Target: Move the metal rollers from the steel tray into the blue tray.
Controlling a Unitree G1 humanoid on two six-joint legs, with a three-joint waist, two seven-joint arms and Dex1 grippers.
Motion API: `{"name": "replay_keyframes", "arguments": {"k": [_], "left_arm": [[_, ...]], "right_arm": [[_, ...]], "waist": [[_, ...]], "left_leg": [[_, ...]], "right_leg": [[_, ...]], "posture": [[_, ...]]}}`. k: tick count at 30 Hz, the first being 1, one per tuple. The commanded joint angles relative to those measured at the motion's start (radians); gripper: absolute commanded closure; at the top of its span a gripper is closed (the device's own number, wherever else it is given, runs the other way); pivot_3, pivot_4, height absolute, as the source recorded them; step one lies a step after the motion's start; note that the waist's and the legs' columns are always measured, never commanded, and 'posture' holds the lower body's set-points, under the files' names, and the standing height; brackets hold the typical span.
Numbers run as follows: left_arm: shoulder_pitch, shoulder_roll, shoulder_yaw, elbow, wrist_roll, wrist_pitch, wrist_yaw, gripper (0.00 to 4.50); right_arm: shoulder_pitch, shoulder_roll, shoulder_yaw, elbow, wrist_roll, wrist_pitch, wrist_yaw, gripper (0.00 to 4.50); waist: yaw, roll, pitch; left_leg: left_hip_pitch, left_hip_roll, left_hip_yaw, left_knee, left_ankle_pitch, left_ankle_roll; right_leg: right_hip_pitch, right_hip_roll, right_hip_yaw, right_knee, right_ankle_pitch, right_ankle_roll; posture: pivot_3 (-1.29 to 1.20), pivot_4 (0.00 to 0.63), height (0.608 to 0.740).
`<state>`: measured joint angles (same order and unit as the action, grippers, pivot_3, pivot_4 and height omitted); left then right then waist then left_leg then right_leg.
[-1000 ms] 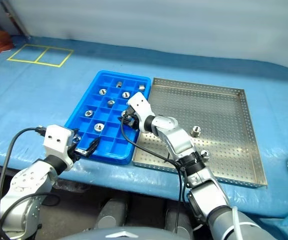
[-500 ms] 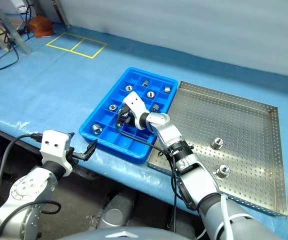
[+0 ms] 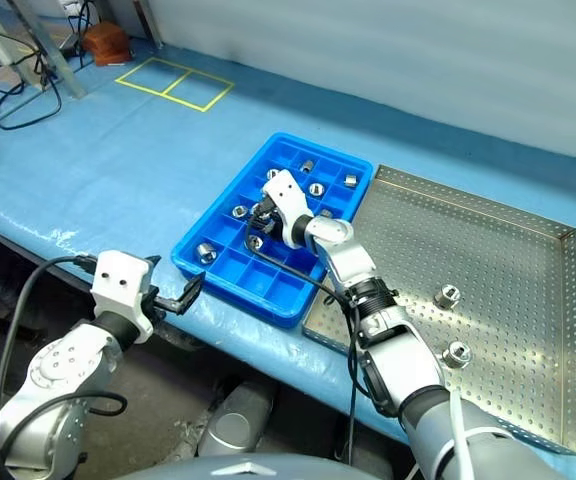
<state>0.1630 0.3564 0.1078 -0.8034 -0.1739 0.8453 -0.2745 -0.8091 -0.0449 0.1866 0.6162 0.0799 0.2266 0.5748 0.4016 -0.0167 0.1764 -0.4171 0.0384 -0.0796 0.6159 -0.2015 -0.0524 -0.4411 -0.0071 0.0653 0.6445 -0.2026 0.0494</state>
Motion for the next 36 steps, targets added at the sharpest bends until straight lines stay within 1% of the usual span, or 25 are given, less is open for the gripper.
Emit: {"name": "replay_keyframes", "arguments": {"k": [1, 14, 22, 27, 33, 35, 36], "left_arm": [[-0.009, 0.008, -0.003, -0.002, -0.008, -0.02, -0.006, 0.13], [-0.03, 0.012, -0.021, 0.036, -0.007, -0.04, -0.016, 0.13], [-0.036, 0.017, -0.025, 0.047, -0.007, -0.047, -0.02, 0.13], [-0.037, 0.019, -0.028, 0.049, -0.007, -0.047, -0.023, 0.13], [-0.042, 0.023, -0.031, 0.055, -0.006, -0.047, -0.025, 0.13], [-0.045, 0.023, -0.032, 0.057, -0.007, -0.047, -0.026, 0.13], [-0.048, 0.023, -0.034, 0.059, -0.007, -0.047, -0.026, 0.13]], "right_arm": [[-0.006, -0.002, -0.013, -0.059, -0.002, -0.01, -0.005, 2.78], [0.026, -0.037, -0.022, -0.109, -0.01, 0.013, -0.017, 2.78], [0.084, -0.036, -0.012, -0.164, -0.014, 0.051, -0.022, 2.78], [0.088, -0.04, -0.022, -0.149, -0.024, 0.052, -0.049, 2.78], [0.095, -0.051, -0.025, -0.151, -0.02, 0.06, -0.049, 2.78], [0.101, -0.061, -0.019, -0.158, -0.027, 0.067, -0.048, 2.02], [0.104, -0.065, -0.016, -0.163, -0.032, 0.067, -0.049, 1.74]], "waist": [[0.001, 0.0, 0.0], [0.0, 0.0, 0.0], [-0.001, 0.0, 0.0], [-0.001, 0.0, 0.0], [-0.001, 0.0, 0.0], [-0.001, 0.0, 0.0], [-0.001, 0.0, 0.0]], "left_leg": [[0.0, 0.001, 0.0, 0.0, 0.0, 0.0], [0.0, 0.004, 0.001, 0.0, -0.001, -0.003], [0.0, 0.006, 0.001, 0.0, -0.002, -0.003], [0.0, 0.007, 0.001, 0.0, -0.002, -0.004], [0.0, 0.007, 0.001, 0.001, -0.002, -0.004], [0.0, 0.007, 0.001, 0.001, -0.002, -0.004], [0.0, 0.007, 0.001, 0.001, -0.002, -0.004]], "right_leg": [[0.0, 0.001, 0.0, 0.0, 0.0, 0.0], [-0.001, 0.005, 0.0, 0.0, -0.001, -0.002], [-0.001, 0.006, 0.0, 0.0, -0.001, -0.003], [-0.001, 0.007, 0.0, 0.0, 0.0, -0.004], [-0.001, 0.007, 0.0, 0.0, 0.0, -0.004], [-0.001, 0.007, 0.0, 0.0, 0.0, -0.004], [-0.001, 0.007, 0.0, 0.0, 0.0, -0.004]], "posture": [[0.52, 0.15, 0.74], [0.49, 0.15, 0.74], [0.48, 0.15, 0.74], [0.48, 0.15, 0.74], [0.47, 0.15, 0.74], [0.47, 0.15, 0.74], [0.47, 0.15, 0.74]]}}
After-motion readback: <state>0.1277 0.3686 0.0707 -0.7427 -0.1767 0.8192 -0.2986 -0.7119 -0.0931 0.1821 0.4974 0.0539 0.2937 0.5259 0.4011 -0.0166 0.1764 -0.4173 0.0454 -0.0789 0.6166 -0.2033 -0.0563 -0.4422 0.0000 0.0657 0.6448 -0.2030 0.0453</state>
